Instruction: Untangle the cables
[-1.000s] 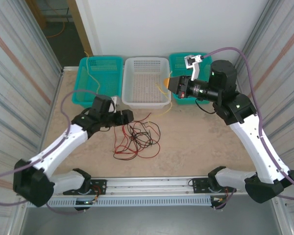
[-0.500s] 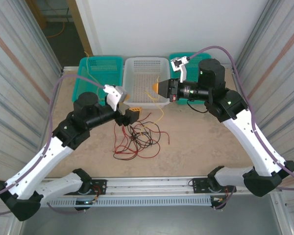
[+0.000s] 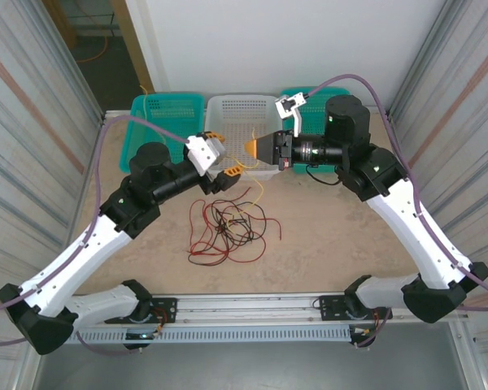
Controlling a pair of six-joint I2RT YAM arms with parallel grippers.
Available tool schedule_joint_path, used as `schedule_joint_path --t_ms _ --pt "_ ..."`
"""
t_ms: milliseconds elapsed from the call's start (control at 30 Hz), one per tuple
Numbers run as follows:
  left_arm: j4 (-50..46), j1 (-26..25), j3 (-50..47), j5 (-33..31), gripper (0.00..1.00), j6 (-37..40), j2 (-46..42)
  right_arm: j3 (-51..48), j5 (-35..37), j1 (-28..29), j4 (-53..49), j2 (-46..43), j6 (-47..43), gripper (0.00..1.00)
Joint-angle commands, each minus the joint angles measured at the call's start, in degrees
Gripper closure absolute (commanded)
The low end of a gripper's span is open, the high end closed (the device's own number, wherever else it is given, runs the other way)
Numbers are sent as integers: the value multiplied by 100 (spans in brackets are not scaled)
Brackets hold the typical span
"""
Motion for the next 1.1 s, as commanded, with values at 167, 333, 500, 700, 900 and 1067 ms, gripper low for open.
schedule_joint_path --t_ms 167,333,500,700,900,1067 --pt "224 -49 57 543 47 57 71 131 -183 29 408 36 178 100" --pt "312 -76 -66 776 70 -170 110 69 -141 -45 618 30 293 100" --pt "139 -86 -119 763 91 -312 75 -39 -228 -177 973 15 533 100" --pt "165 -91 -463 1129 100 -887 -133 -74 1245 -211 795 -109 410 100" --pt "242 -539 -698 1274 100 -1246 -138 -213 2616 -147 927 56 476 100" --pt "550 -609 -779 1216 100 -1557 -77 -261 2598 -89 1115 380 636 100"
